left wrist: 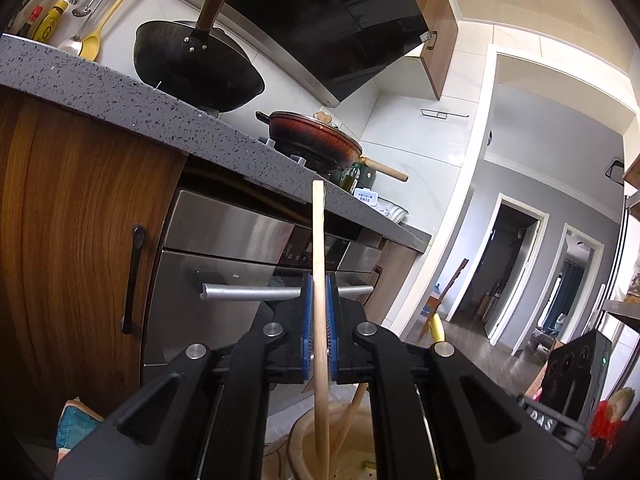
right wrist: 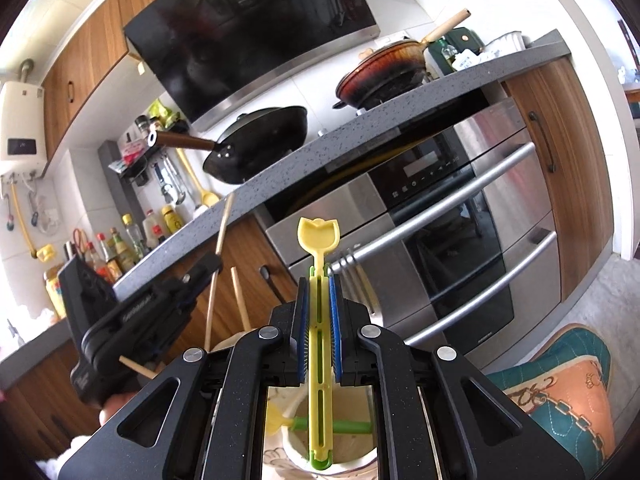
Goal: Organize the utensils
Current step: 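Lower chopstick into tall cup with left tool while right tool lowers yellow utensil into short cup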
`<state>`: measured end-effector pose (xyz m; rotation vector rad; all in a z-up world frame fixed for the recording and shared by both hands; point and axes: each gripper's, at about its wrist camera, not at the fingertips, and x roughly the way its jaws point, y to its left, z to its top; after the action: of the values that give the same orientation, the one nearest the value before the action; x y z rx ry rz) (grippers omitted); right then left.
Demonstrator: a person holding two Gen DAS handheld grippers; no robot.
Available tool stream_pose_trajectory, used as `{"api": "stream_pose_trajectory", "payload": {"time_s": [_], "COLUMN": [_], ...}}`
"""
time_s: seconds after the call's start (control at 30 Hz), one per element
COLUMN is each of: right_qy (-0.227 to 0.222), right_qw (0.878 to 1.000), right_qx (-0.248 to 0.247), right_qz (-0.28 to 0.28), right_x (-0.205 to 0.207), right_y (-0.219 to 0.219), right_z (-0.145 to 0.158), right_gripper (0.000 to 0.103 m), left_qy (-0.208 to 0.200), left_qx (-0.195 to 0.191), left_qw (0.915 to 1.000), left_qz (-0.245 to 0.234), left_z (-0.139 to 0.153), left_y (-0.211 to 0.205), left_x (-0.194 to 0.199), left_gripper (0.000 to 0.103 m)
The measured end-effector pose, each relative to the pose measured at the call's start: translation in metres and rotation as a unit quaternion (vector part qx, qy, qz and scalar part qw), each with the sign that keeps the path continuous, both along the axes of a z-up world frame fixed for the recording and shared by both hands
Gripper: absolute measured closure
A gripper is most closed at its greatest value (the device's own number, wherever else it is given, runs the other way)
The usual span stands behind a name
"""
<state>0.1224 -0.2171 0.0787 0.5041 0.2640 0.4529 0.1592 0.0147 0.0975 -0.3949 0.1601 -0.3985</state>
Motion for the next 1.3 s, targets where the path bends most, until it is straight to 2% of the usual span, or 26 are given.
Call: {"api": "stream_pose_trajectory", "payload": {"time_s": [0.1, 0.3, 0.97, 1.07, 1.3], "right_qy": [-0.012, -0.034, 0.0, 0.013, 0.044], "right_qw": [1.0, 0.998, 0.996, 0.994, 0.991], "right_qx": [-0.005, -0.036, -0.082, -0.099, -0.119], "right_qz": [-0.012, -0.038, -0.036, -0.035, -0.03], "right_x": [-0.001, -0.004, -0.032, -0.035, -0.03], "right_y": [0.002, 0.009, 0.007, 0.011, 0.014], "right_z": [0.0, -0.002, -0.003, -0.005, -0.016], "right_gripper": [0.093, 0.093, 0.093, 0.092, 0.092], "left_qy": [0.001, 0.008, 0.027, 0.032, 0.04], "left_qx": [0.008, -0.006, 0.062, 0.06, 0.082], "left_qw": [1.0, 0.9999, 0.9977, 0.9976, 0.9957], "left_qz": [-0.001, -0.008, 0.011, 0.011, 0.019], "left_z": [-0.004, -0.01, -0.002, -0.001, 0.0], "left_y": [0.004, 0.013, 0.015, 0.016, 0.009], "left_x": [-0.006, -0.011, -0.055, -0.061, -0.074], "left_gripper": [0.097, 0.097, 0.097, 0.097, 0.097]}}
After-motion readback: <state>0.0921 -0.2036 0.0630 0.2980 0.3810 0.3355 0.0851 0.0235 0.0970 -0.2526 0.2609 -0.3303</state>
